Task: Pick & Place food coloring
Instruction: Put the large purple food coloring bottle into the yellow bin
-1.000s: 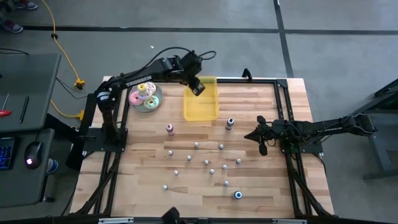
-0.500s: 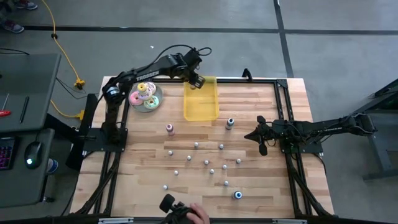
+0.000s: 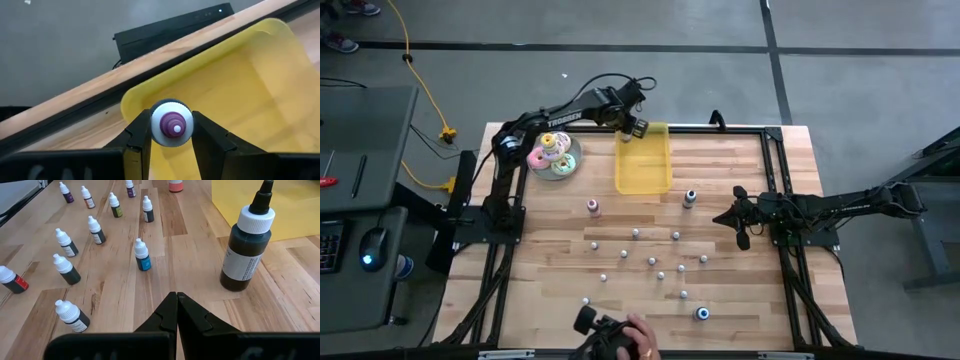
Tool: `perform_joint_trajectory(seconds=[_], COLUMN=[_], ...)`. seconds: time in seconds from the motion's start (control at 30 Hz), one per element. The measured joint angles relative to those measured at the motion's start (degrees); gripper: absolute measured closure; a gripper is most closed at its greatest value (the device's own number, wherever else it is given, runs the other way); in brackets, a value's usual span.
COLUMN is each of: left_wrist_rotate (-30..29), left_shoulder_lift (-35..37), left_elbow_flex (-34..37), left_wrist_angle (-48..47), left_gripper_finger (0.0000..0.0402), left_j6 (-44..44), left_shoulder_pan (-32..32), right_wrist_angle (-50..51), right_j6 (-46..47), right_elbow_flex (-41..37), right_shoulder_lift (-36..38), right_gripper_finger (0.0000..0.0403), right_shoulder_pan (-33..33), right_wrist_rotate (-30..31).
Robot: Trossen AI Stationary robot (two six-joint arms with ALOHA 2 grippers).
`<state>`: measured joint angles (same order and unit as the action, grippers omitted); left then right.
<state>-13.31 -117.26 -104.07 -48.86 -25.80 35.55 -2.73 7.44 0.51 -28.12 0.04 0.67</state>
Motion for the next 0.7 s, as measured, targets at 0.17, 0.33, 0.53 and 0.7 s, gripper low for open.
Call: perform_joint_trajectory(seconds=[0.17, 0.33, 0.53, 0.7], left_wrist_rotate=[0.12, 0.22, 0.87, 0.79], left_shoulder_lift=[-1.23, -2.41, -2.92, -2.92], left_elbow_flex=[0.0, -0.02, -0.02, -0.02], left_wrist_angle=[0.21, 1.03, 1.5, 1.89], left_gripper_finger=[0.0304, 0.0303, 0.0263, 0.0221], left_j6=[-0.02, -0.03, -0.15, -0.14], left_shoulder_pan=[0.09, 0.09, 0.09, 0.09], right_wrist_angle=[-0.06, -0.04, -0.06, -0.06], right_j6=[-0.01, 0.0, -0.01, 0.0], right_elbow_flex=[0.0, 0.01, 0.02, 0.01], right_shoulder_lift=[0.0, 0.0, 0.0, 0.0], right_gripper_finger=[0.0402, 0.0402, 0.0402, 0.0402], right_shoulder_pan=[-0.01, 0.01, 0.0, 0.01], right_wrist_rotate=[0.01, 0.0, 0.0, 0.0])
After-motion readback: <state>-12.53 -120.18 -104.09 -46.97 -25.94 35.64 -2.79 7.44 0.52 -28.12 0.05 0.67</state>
